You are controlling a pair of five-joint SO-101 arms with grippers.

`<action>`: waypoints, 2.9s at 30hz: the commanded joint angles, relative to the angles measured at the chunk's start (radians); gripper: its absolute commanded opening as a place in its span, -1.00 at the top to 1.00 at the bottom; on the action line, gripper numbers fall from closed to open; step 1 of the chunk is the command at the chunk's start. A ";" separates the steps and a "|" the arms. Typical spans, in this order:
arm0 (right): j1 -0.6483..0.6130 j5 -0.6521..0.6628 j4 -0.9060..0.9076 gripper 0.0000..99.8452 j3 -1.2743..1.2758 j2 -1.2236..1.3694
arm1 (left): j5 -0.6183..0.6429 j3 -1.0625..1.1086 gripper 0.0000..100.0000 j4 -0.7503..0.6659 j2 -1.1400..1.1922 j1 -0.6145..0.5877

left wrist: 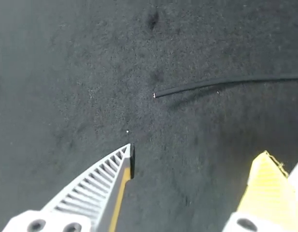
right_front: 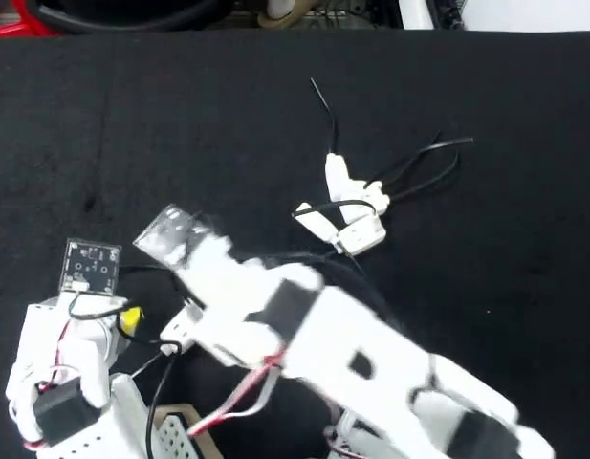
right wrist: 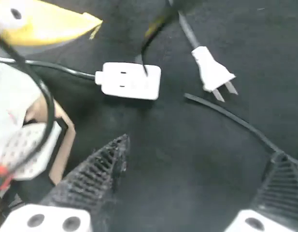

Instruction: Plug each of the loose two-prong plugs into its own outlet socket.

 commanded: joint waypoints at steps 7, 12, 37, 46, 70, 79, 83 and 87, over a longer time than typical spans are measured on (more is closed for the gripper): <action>0.592 0.219 0.396 0.40 -0.291 -0.216 | -0.333 -0.091 0.25 0.086 0.049 0.001; 0.760 0.232 0.362 0.80 -0.295 -0.183 | -0.433 -0.094 0.25 0.081 0.295 0.133; 1.068 0.232 0.210 0.91 -0.295 0.119 | 0.057 -0.073 0.25 -0.586 1.005 0.568; 1.066 0.226 0.210 0.91 -0.295 0.119 | 0.041 -0.064 0.75 -0.483 1.003 0.601; 1.076 0.232 0.218 0.91 -0.295 0.119 | -0.109 -0.677 0.87 -0.721 1.315 0.570; 1.077 0.233 0.219 0.91 -0.289 0.125 | 0.048 -1.142 0.86 -0.733 2.012 0.555; 1.077 0.233 0.218 0.91 -0.289 0.125 | 0.114 -1.408 0.47 -0.446 2.134 0.532; 1.077 0.233 0.218 0.91 -0.289 0.125 | 0.163 -1.629 0.14 -0.193 2.148 0.522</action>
